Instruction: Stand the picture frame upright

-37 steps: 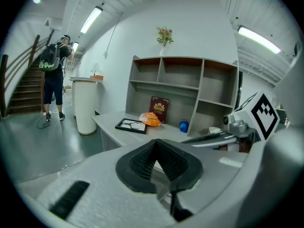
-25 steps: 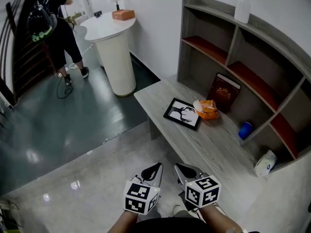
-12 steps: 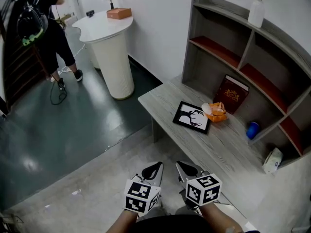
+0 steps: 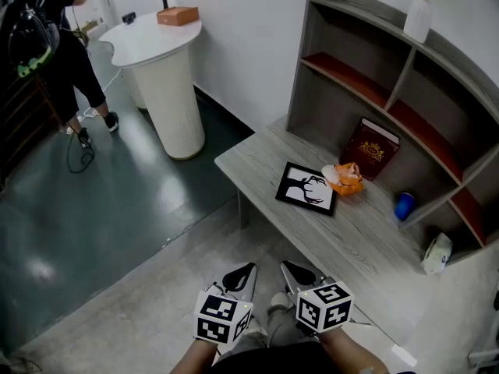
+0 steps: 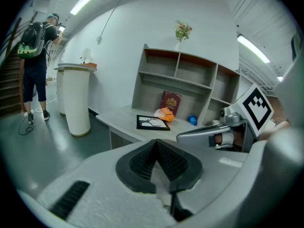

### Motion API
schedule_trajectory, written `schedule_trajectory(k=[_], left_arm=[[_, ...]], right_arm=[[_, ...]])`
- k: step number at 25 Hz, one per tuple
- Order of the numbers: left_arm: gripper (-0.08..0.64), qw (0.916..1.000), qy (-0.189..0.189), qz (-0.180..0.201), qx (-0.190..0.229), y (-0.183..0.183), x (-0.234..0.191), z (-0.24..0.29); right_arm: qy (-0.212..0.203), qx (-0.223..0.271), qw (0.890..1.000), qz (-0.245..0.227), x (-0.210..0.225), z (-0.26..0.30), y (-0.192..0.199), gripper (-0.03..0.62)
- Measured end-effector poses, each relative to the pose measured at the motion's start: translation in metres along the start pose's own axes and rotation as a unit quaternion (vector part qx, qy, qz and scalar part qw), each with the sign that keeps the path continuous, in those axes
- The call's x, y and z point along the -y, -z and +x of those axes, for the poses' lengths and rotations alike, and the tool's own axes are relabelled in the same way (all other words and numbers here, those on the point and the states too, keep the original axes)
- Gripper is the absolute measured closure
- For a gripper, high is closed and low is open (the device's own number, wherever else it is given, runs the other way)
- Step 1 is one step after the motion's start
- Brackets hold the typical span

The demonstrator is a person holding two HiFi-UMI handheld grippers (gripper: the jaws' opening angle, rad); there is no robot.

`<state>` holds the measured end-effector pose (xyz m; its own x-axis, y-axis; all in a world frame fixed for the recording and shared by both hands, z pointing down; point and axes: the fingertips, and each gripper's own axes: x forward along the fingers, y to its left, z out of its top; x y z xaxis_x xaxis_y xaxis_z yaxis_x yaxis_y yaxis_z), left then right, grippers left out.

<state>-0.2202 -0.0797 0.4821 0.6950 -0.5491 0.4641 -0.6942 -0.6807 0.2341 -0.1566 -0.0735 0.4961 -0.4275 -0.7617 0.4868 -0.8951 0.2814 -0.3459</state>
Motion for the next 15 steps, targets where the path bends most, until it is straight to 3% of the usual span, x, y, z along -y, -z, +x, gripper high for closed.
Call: schedule_trajectory(k=[15], left_arm=[[0.560,0.9990,0.021,0.039,-0.008,-0.061,-0.020,0.094]], right_arm=[[0.010,0.021,1.000,0.010,0.075,0.045,-0.065,0.594]])
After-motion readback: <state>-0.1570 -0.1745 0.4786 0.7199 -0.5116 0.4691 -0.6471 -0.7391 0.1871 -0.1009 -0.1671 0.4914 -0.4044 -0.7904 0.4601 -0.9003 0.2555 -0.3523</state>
